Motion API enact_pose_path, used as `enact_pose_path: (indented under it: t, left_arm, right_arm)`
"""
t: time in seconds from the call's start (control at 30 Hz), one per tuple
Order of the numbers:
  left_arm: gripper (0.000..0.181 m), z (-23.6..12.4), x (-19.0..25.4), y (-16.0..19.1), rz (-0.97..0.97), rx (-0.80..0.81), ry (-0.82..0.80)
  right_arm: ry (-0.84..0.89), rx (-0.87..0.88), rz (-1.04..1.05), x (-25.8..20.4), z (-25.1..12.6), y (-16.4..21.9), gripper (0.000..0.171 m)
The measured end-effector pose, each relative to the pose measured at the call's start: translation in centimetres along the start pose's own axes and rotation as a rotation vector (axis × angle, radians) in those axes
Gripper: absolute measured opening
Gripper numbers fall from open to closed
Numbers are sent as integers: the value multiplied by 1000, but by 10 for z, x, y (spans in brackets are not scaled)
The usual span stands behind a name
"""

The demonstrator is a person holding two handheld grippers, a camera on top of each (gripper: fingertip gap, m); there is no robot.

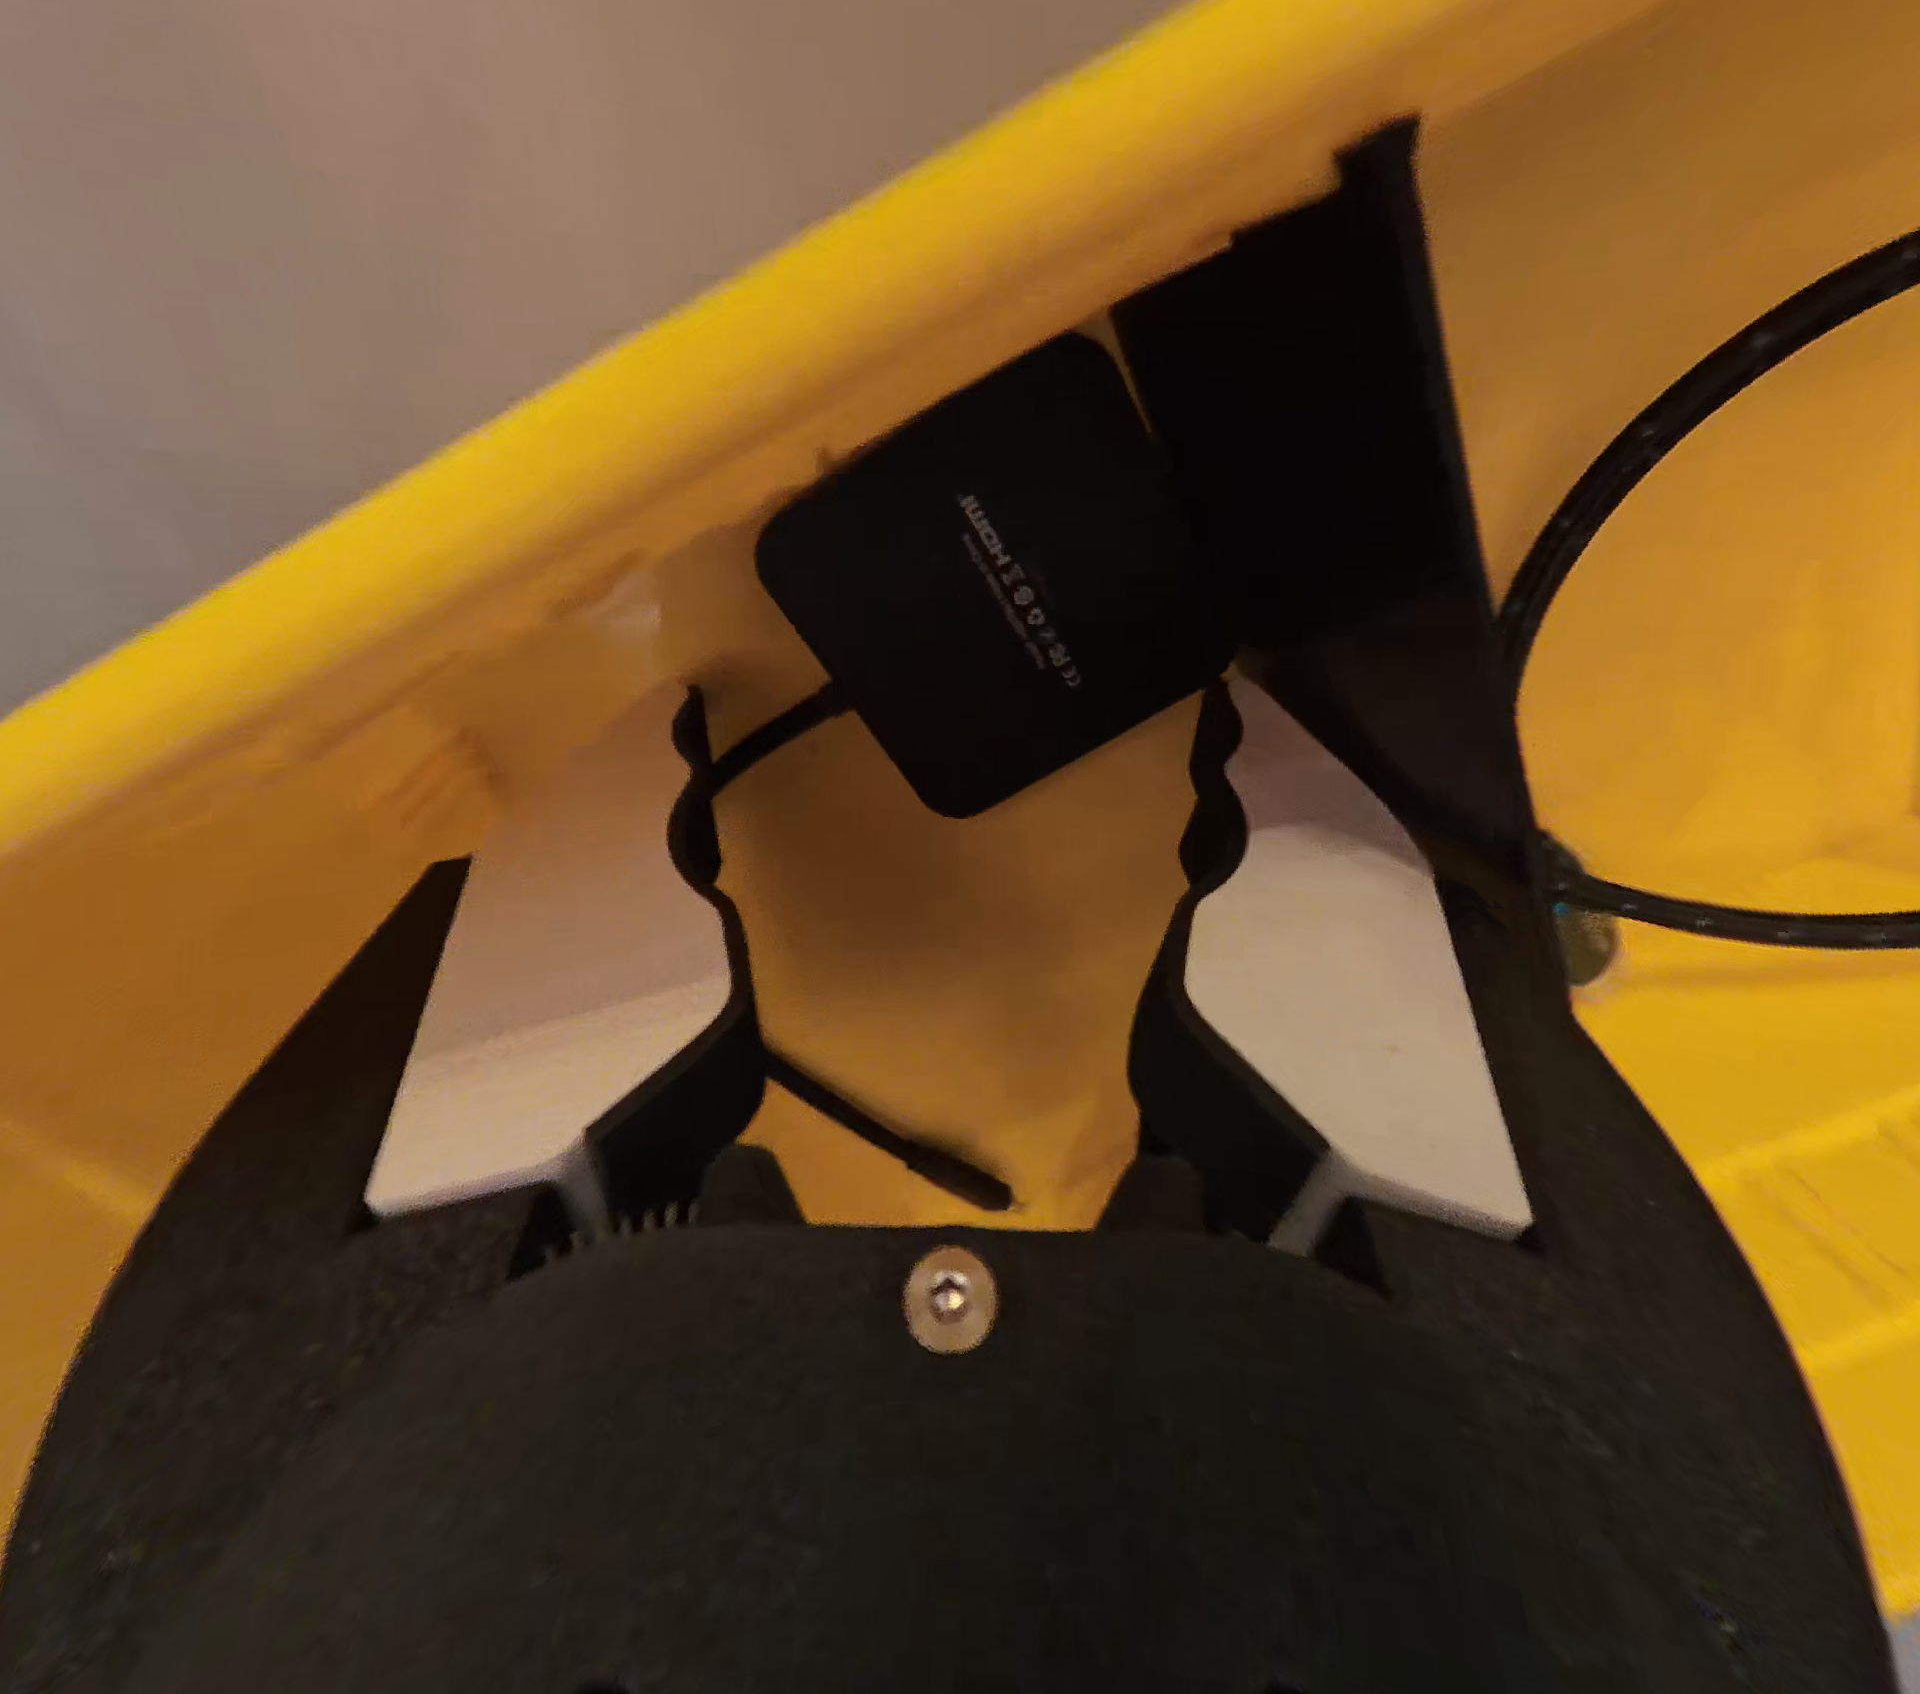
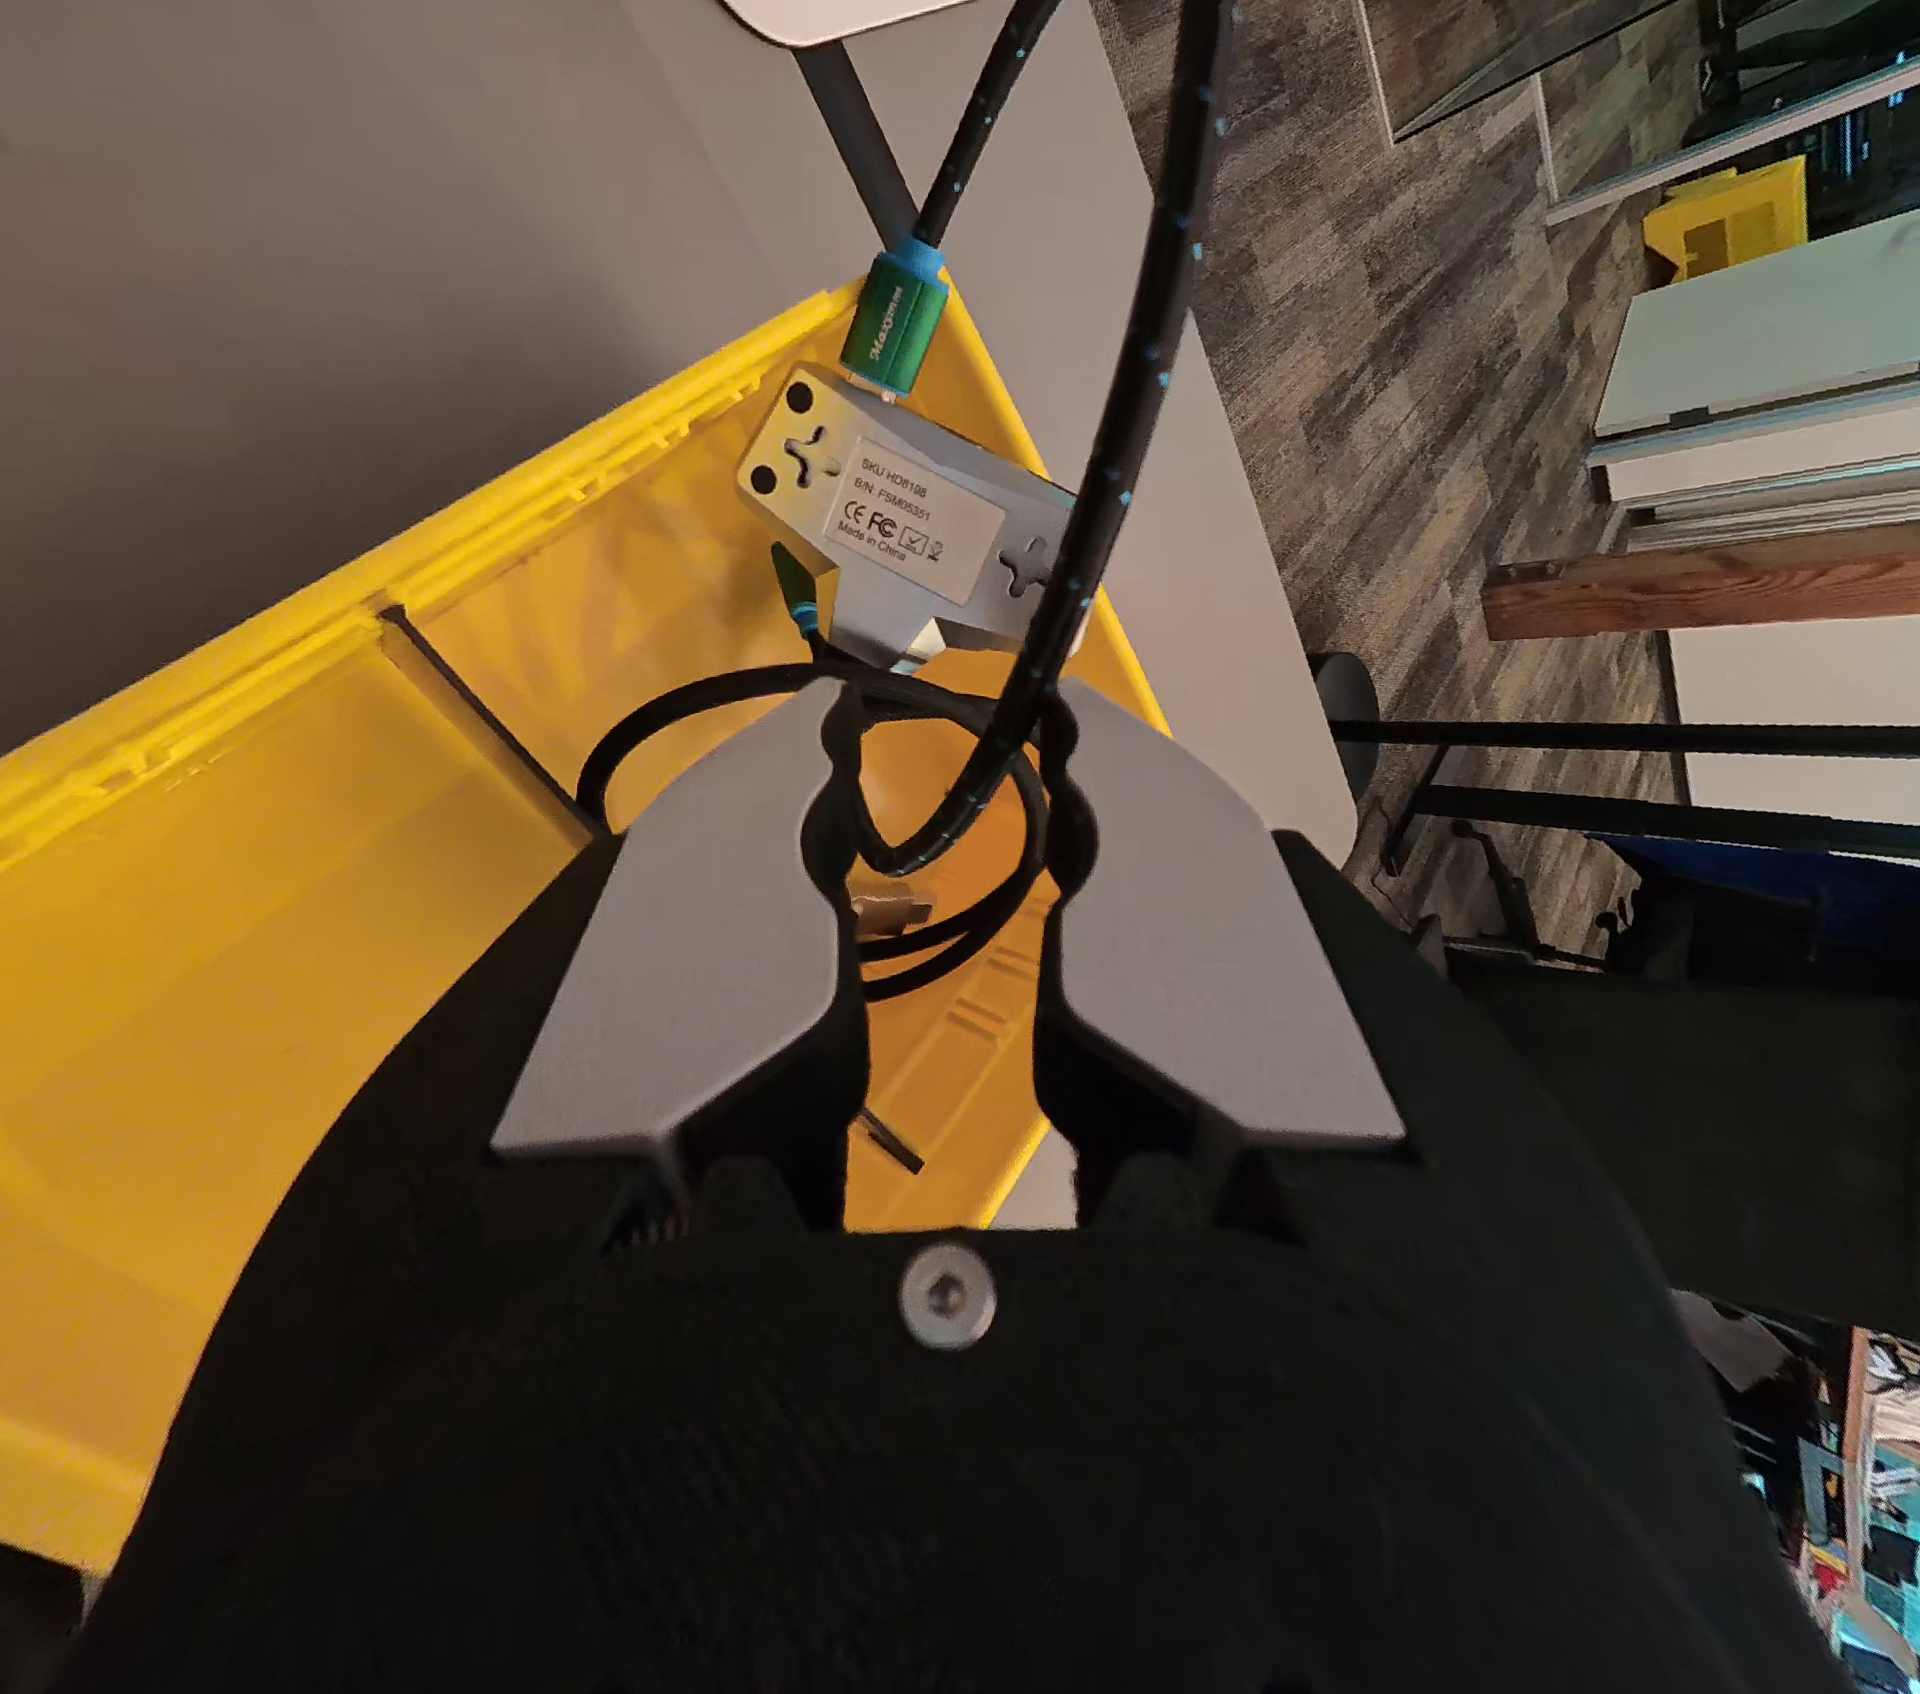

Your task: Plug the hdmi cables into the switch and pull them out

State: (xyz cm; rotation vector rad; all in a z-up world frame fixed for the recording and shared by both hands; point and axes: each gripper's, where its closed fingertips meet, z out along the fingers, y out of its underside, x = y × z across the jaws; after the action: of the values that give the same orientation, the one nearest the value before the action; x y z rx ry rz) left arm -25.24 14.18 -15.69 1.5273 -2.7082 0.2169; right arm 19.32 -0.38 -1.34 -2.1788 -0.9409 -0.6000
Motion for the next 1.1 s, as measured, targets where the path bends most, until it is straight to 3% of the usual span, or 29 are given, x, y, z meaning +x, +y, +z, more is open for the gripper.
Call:
enact_pose_path:
  t: [0.07,0.27,0.67,1.1]
  left_arm:
    - [84,2,1,3,99,-32,-53]
    - [60,-1,3,8,158,-112,-63]
    - [52,-23,3,38,53,-268,-138]
    - [43,-92,1,41,-67,-34,-379]
  right_arm:
    - [3,3,-6,0,-1,-1,34]
    - [-3,16,-14,-2,-3,-3,34]
    - [-8,19,-26,-3,-2,-5,33]
    - [-17,31,-45,-8,-2,-9,33]
